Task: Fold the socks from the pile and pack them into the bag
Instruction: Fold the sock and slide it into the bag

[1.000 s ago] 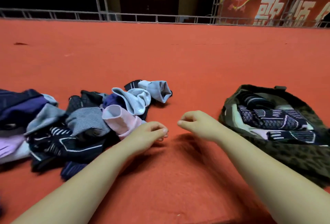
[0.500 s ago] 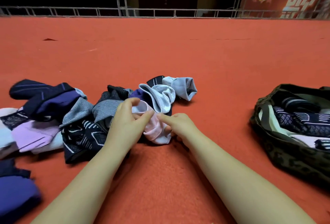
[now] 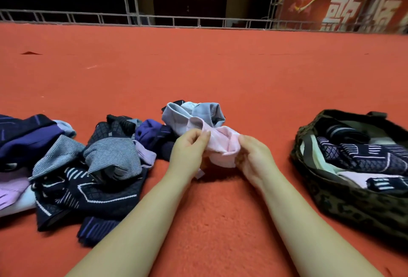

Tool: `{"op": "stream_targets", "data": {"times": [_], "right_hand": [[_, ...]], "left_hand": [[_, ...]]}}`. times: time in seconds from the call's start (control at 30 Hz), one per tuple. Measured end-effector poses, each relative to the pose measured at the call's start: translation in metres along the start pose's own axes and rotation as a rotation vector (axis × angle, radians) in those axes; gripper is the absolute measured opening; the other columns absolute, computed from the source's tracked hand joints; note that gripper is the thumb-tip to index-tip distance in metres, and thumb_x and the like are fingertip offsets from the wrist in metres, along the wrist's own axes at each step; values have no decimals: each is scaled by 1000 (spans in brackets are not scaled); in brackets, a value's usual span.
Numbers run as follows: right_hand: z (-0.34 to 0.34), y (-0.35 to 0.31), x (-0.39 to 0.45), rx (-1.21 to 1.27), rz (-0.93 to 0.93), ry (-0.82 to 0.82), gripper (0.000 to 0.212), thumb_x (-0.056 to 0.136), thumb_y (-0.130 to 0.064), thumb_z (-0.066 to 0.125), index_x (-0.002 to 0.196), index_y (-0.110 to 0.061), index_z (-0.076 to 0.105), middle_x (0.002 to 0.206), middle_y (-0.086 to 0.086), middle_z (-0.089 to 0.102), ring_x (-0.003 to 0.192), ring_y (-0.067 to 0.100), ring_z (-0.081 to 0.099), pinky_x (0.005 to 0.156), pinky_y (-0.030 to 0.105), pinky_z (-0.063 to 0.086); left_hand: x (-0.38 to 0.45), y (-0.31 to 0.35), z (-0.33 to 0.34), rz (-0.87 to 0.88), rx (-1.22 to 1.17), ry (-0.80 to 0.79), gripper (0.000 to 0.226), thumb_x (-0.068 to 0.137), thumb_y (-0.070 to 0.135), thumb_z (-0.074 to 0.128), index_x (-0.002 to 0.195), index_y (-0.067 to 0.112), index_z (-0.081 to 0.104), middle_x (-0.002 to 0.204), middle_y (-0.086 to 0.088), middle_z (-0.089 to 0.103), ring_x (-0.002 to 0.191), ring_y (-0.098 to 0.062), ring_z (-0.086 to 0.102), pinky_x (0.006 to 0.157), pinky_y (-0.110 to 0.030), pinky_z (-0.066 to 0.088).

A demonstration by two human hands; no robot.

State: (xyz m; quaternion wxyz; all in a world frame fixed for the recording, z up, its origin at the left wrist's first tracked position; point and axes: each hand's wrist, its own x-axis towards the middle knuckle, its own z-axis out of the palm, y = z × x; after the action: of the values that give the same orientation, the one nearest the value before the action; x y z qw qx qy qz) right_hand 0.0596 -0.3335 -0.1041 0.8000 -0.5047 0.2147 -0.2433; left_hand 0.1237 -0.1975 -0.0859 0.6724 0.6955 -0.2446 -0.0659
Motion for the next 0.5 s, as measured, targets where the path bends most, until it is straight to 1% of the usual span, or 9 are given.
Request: {"op": "stream_targets", "data": {"times": [0.07,0.1,0.13,0.23,0.3,0.37,0.43,0.47,0.5], "right_hand": [[-19,5,11,40,-3,86,43,80,-19,59,109,13,55,115,28,61,95,33,60,80,39,49],[-28,6,18,73,1,112,55,77,-23,61,116,15,53,121,30,59,101,34,60,86,41,49],[-34,3,22,82,-23,157,55,76,-24,62,116,14,54,120,30,59,101,34,60,88,42,49],[-52,-5,33,133,-90,330,13,93,-12,52,98,-3,61,100,12,65,87,23,61,77,33,51],[-56,-8,32,153,-178,372,15,96,-8,48,86,-11,58,86,3,61,79,13,58,71,26,47],[-49,-8,25,-2,-237,315,20,95,-7,48,80,-13,60,80,-1,62,73,9,59,71,26,46],[-42,-5,17,-112,-188,122,17,94,-10,51,86,-11,65,82,3,69,75,12,64,73,28,50],[-38,-6,11,-157,-156,19,14,93,-13,53,89,-9,67,85,6,71,78,16,65,75,32,51],[-36,-7,7,-185,-152,-60,15,90,-18,58,92,-7,67,87,10,72,80,20,66,77,36,51]], "left_hand": [[3,-15,4,-52,-17,58,34,89,32,57,71,3,56,67,-3,52,65,-14,46,61,-28,41],[3,-20,3,-67,0,73,33,90,30,56,70,3,56,67,-2,52,66,-14,46,60,-26,40],[6,-25,0,-71,9,97,33,88,31,56,70,4,56,66,-2,52,66,-15,45,61,-27,39],[15,-36,-18,-129,-93,227,32,75,44,54,65,14,57,69,-5,52,69,-17,46,68,-36,41],[20,-40,-27,-152,-114,244,30,73,49,53,64,21,58,72,-5,57,72,-18,52,73,-43,47],[19,-40,-28,-138,19,200,27,81,45,52,69,21,57,76,-1,60,75,-18,56,77,-44,49],[15,-37,-25,-64,177,201,14,88,36,53,86,23,57,92,3,60,92,-17,55,85,-38,43],[15,-36,-24,-10,259,232,19,87,36,55,98,21,57,103,4,58,102,-15,52,91,-34,40],[13,-32,-24,57,326,258,32,84,40,54,109,19,56,110,6,54,109,-12,47,96,-31,36]]}}
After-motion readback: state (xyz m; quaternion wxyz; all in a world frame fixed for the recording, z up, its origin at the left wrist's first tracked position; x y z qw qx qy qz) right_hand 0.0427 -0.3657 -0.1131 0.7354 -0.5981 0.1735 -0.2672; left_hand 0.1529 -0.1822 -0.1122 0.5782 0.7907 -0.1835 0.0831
